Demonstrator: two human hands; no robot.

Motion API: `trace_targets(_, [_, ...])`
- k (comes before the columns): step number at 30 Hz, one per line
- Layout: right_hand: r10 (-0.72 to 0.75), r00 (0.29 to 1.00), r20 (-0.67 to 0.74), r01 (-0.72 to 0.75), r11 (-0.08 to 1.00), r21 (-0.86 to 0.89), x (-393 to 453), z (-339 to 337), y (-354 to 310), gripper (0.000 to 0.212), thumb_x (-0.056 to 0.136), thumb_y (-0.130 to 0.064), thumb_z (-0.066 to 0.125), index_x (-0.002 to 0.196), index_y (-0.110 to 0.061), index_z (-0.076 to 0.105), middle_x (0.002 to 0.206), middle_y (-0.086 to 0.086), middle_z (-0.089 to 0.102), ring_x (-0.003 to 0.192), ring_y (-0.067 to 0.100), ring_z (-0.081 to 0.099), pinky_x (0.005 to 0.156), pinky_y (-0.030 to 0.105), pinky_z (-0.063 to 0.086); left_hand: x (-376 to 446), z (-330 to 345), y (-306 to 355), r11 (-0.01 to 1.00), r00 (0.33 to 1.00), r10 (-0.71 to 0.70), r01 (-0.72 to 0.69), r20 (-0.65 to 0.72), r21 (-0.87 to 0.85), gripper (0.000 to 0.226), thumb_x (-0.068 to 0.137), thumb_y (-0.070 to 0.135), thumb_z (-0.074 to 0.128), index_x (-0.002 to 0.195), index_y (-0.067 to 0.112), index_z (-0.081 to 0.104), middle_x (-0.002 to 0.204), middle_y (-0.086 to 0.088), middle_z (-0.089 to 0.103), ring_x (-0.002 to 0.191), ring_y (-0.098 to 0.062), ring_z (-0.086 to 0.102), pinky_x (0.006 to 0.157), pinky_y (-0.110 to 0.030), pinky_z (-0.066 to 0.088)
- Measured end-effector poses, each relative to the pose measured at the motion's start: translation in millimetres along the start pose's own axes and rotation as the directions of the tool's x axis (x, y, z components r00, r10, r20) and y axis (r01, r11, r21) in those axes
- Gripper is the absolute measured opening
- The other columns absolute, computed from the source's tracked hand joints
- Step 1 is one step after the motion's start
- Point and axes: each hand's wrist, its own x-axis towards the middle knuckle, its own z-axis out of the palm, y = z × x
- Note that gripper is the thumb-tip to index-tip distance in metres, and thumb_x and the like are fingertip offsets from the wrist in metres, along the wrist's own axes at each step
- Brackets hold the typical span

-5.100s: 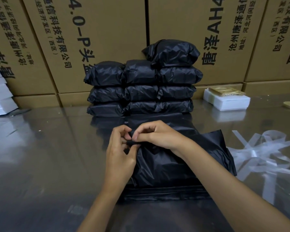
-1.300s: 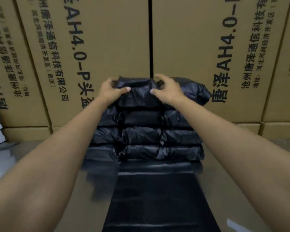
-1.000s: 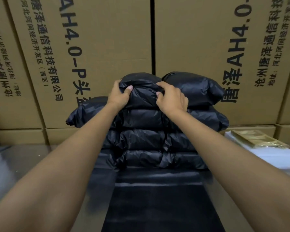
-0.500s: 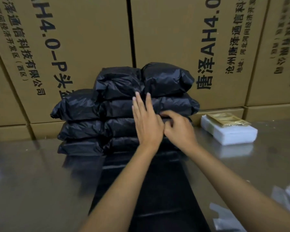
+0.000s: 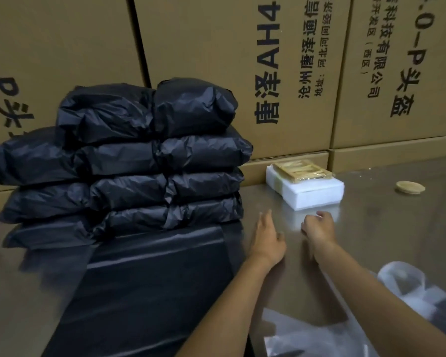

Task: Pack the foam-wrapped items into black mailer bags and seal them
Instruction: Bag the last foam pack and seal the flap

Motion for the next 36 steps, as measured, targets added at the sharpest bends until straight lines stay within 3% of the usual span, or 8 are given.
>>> trace_targets(5, [0.074,0.996,0.043,-0.078,0.993,0.086,38.1,15.9,-9.6,0.024,0.085,-0.005,0.042,0.102,-0.007,0.058,0.09,0.015,0.055,0.082,0.026,0.051,0.069,0.031,0.042,62.8,12.3,9.6,0.988,0.997,-0.047,0.037,-0.064,-0.148,0.101,0.085,0.05,0.066,0.155,0.037,-0.006,0.159,-0.009,0.028,0.145,-0.031,0.026,0.116,-0.048,0.029])
trace_targets(8, [0.056,0.998,0.03,-0.059,0.991,0.118,46.5,25.7,-5.7,0.032,0.08,-0.013,0.044,0.107,-0.012,0.061,0.097,0.013,0.056,0.09,0.029,0.053,0.079,0.037,0.042,94.7,20.2,12.7,1.0,0.997,0.009,-0.009,-0.073,0.007,0.107,0.08,0.055,0.066,0.153,0.043,-0.01,0.154,-0.009,0.036,0.143,-0.034,0.029,0.117,-0.049,0.022])
trace_targets(15, [-0.031,0.999,-0.029,0.031,0.999,0.018,53.8,35.4,5.1,0.038,0.088,-0.016,0.046,0.12,-0.007,0.064,0.117,0.017,0.066,0.11,0.036,0.059,0.1,0.045,0.047,125.4,25.1,18.6,0.987,0.997,0.071,-0.066,-0.032,0.147,0.09,0.09,0.039,0.057,0.147,0.058,-0.01,0.164,-0.017,0.007,0.145,-0.041,0.024,0.117,-0.059,0.002])
trace_targets(18, [-0.015,1.0,0.013,0.014,0.998,0.062,54.2,31.6,0.5,0.026,0.083,-0.02,0.048,0.105,-0.012,0.061,0.097,0.009,0.056,0.093,0.026,0.048,0.08,0.038,0.048,127.0,24.8,18.5,0.988,0.994,0.106,-0.101,-0.034,0.119,0.088,0.087,0.036,0.059,0.15,0.053,0.002,0.147,-0.019,0.045,0.136,-0.038,0.038,0.115,-0.061,0.004])
trace_targets(20, [0.023,0.999,0.04,-0.028,0.987,0.156,56.5,27.7,-1.6,0.016,0.083,-0.017,0.049,0.098,-0.015,0.055,0.09,0.008,0.051,0.086,0.022,0.045,0.06,0.029,0.037,125.6,26.2,16.3,0.988,0.991,0.124,-0.118,-0.055,0.102,0.084,0.086,0.037,0.061,0.151,0.048,0.01,0.126,-0.016,0.061,0.128,-0.036,0.047,0.116,-0.059,0.008])
trace_targets(23, [0.093,0.994,0.052,-0.105,0.935,0.34,58.6,18.6,-6.2,0.009,0.09,-0.008,0.052,0.095,-0.005,0.059,0.077,0.008,0.057,0.064,0.02,0.053,0.053,0.024,0.041,124.9,28.7,11.9,0.993,0.989,0.118,-0.12,-0.093,-0.016,0.078,0.085,0.04,0.062,0.149,0.048,0.018,0.125,-0.019,0.057,0.125,-0.038,0.045,0.111,-0.05,0.03])
trace_targets(30, [0.14,0.945,0.296,-0.254,0.885,0.391,43.3,-3.7,-33.7,0.062,0.078,-0.057,0.075,0.12,-0.019,0.05,0.116,0.003,0.059,0.112,0.026,0.056,0.098,0.036,0.045,95.5,24.2,1.2,0.947,0.983,0.067,-0.117,-0.171,-0.299,0.064,0.081,0.039,0.063,0.134,0.057,0.031,0.125,0.007,0.062,0.117,-0.02,0.047,0.085,-0.028,0.033])
trace_targets(36, [0.243,0.899,0.364,-0.389,0.825,0.411,12.6,-29.1,-57.5,0.052,0.082,-0.022,0.079,0.121,-0.014,0.045,0.103,0.014,0.058,0.087,0.031,0.061,0.075,0.048,0.055,36.5,11.7,6.1,0.91,0.982,0.101,-0.156,-0.159,-0.384,0.058,0.079,0.029,0.067,0.124,0.05,0.038,0.114,0.012,0.065,0.101,-0.01,0.062,0.072,-0.019,0.046])
